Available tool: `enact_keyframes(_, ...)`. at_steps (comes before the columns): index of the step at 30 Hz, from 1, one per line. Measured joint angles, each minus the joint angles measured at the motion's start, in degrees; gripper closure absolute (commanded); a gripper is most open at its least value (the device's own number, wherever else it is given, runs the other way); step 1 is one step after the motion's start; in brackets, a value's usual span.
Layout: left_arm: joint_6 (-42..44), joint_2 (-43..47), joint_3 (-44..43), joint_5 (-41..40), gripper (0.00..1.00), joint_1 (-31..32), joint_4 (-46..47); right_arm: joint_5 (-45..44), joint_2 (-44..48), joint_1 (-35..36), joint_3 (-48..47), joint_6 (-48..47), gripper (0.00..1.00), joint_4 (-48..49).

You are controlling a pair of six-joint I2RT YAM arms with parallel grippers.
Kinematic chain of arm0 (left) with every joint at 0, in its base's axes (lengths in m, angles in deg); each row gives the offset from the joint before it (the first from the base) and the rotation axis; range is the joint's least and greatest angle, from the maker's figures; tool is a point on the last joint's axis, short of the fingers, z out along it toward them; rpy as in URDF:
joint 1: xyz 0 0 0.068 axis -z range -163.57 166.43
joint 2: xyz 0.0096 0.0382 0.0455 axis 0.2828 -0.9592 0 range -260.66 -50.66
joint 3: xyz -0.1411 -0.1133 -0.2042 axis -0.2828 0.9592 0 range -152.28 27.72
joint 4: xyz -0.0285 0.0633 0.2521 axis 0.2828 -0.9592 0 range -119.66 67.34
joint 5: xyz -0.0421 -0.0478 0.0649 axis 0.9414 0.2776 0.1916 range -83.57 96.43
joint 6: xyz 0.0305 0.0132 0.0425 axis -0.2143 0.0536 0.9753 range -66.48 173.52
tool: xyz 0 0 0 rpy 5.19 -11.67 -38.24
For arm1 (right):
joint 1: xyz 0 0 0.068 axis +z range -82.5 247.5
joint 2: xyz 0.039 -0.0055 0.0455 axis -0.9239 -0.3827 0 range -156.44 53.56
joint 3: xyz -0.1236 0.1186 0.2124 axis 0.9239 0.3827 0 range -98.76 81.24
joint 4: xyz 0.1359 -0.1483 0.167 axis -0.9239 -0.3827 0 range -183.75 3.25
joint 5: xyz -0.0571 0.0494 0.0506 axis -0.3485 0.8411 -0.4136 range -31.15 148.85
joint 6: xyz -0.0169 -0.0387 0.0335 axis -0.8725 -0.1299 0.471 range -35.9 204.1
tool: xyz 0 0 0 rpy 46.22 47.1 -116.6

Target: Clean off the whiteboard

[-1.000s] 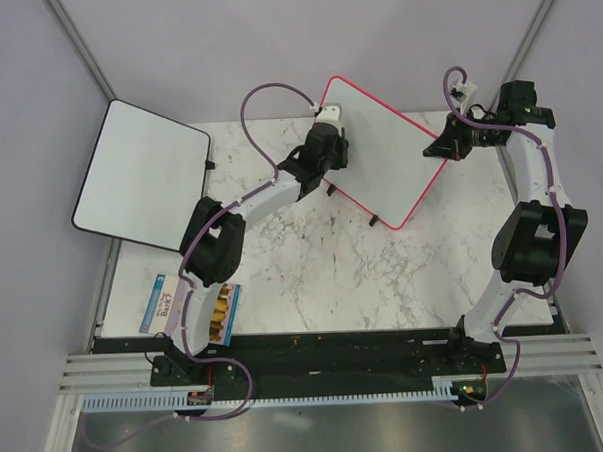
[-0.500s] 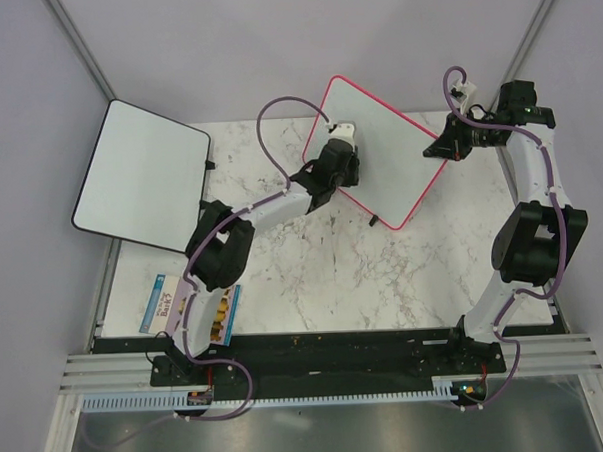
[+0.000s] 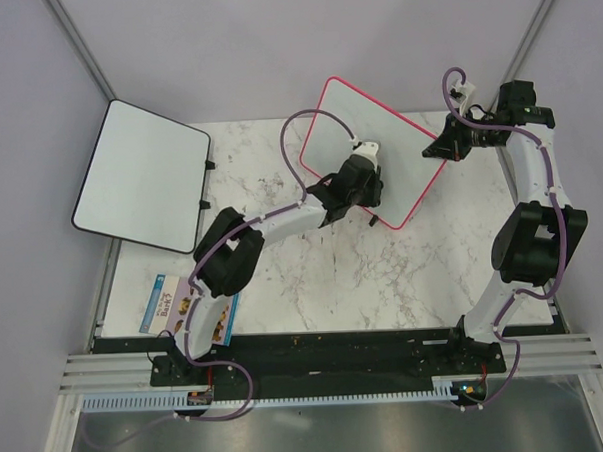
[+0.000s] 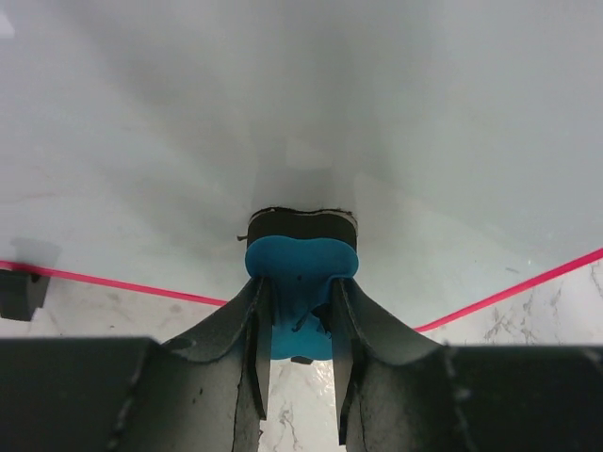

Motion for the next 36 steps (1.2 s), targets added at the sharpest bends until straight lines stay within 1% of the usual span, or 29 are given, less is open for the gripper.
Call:
enact_keyframes(4,0.1,-0.1,-3.8,1.3,0.98,-2.5,-2.5,-0.2,0.0,0.0,0.0,0.3,1.0,0.1)
enact_keyframes(12,1.1,-0.2,-10.0,1.4,0.98,-6.9,-2.9,-0.5,0.0,0.0,0.0,0.9,1.0,0.1)
enact_keyframes(16,2.5,-1.4,-14.3,1.2,0.98,-7.5,-3.2,-0.7,0.0,0.0,0.0,1.1,1.0,0.1)
enact_keyframes(23,5.6,-6.2,-26.3,0.5,0.98,-7.5,-6.3,-2.1,-0.1,0.0,0.0,2.7,1.0,0.8)
enact_keyframes(28,6.6,-8.3,-31.7,0.5,0.98,-8.0,-7.0,-2.3,-0.1,0.0,0.0,2.9,1.0,0.9)
enact_keyframes(32,6.5,-8.5,-32.0,1.4,0.98,-8.4,-6.9,-2.2,-0.1,0.0,0.0,2.9,1.0,1.0)
enact_keyframes(34,6.5,-8.4,-31.1,1.5,0.98,-8.5,-5.7,-2.3,-0.1,0.0,0.0,3.0,1.0,1.0)
enact_keyframes(36,6.3,-7.6,-28.3,1.6,0.98,-8.5,-3.1,-2.4,-0.2,0.0,0.0,3.1,1.0,1.3)
